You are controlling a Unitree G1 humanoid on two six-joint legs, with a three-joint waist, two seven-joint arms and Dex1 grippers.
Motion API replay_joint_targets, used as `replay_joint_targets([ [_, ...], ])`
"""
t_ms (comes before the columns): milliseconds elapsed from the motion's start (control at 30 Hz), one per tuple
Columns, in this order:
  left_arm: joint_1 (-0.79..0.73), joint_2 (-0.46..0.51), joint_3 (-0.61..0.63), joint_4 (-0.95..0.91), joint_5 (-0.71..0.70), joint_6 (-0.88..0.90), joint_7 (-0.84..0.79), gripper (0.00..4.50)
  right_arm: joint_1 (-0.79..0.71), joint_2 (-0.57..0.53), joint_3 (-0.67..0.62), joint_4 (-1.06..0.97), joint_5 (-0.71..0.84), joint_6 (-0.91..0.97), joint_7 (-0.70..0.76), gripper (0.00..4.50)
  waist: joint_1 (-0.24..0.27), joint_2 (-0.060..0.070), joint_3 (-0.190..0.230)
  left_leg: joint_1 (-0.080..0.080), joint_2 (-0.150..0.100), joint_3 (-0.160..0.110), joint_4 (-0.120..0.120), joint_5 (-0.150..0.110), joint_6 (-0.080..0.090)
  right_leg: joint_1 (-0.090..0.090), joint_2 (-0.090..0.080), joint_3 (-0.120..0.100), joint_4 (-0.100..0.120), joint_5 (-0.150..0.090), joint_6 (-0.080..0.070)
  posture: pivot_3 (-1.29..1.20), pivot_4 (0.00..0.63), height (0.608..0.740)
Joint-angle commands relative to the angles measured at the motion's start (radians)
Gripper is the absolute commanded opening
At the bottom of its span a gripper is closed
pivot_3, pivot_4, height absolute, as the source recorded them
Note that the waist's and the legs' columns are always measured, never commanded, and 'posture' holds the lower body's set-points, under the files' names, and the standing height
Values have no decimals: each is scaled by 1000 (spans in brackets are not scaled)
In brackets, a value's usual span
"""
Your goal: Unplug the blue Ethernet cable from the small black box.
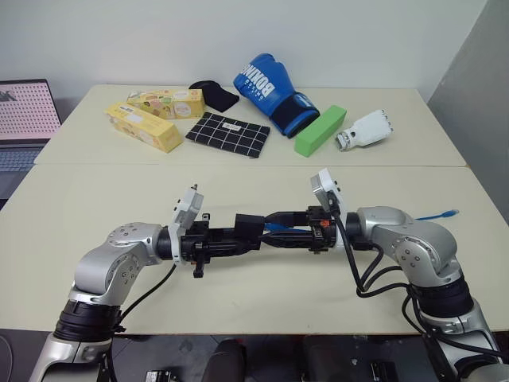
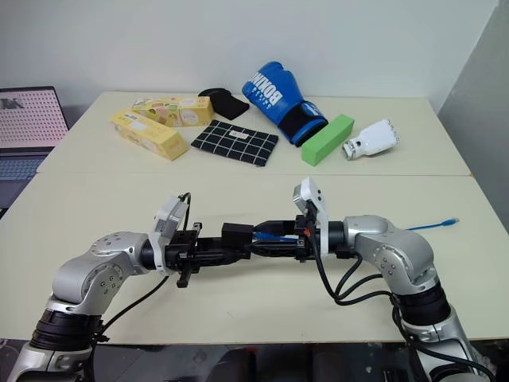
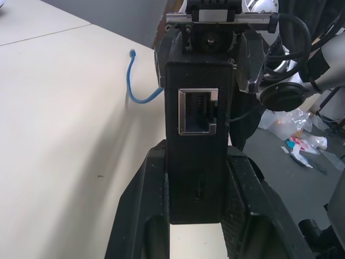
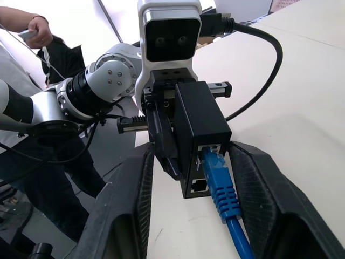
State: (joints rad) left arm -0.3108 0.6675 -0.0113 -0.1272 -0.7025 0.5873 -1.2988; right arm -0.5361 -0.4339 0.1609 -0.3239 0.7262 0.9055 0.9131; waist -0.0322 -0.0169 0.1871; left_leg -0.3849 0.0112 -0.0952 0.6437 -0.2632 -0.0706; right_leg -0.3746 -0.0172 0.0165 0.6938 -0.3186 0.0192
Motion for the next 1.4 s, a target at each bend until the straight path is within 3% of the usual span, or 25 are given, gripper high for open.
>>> replay_joint_targets([
  [33,6,0,20,-12,-12,-12,-10,803,-19,-11,-6,-9,17,-8,25,1178,0,0,0,0,0,0,0,0,0,0,0,0,0,0,0,0,150,740],
  [100,11,1,21,-7,-9,-18,-18,803,-22,-16,-7,-2,20,-8,33,731,0,0,0,0,0,0,0,0,0,0,0,0,0,0,0,0,150,740],
  [633,14,-8,19,-33,-16,1,-2,803,-44,-23,-9,-1,48,6,75,718,0,0,0,0,0,0,0,0,0,0,0,0,0,0,0,0,150,740],
  [667,14,-9,19,-35,-17,2,0,803,-45,-14,-13,2,43,0,61,1278,0,0,0,0,0,0,0,0,0,0,0,0,0,0,0,0,150,740],
  [867,19,-10,19,-39,-21,0,4,803,-23,-10,-26,-24,46,8,36,2252,0,0,0,0,0,0,0,0,0,0,0,0,0,0,0,0,150,740],
  [1400,16,-21,12,-13,-10,-21,-9,802,16,-14,-42,-23,69,25,-9,2254,0,0,0,0,0,0,0,0,0,0,0,0,-1,0,0,0,150,740],
])
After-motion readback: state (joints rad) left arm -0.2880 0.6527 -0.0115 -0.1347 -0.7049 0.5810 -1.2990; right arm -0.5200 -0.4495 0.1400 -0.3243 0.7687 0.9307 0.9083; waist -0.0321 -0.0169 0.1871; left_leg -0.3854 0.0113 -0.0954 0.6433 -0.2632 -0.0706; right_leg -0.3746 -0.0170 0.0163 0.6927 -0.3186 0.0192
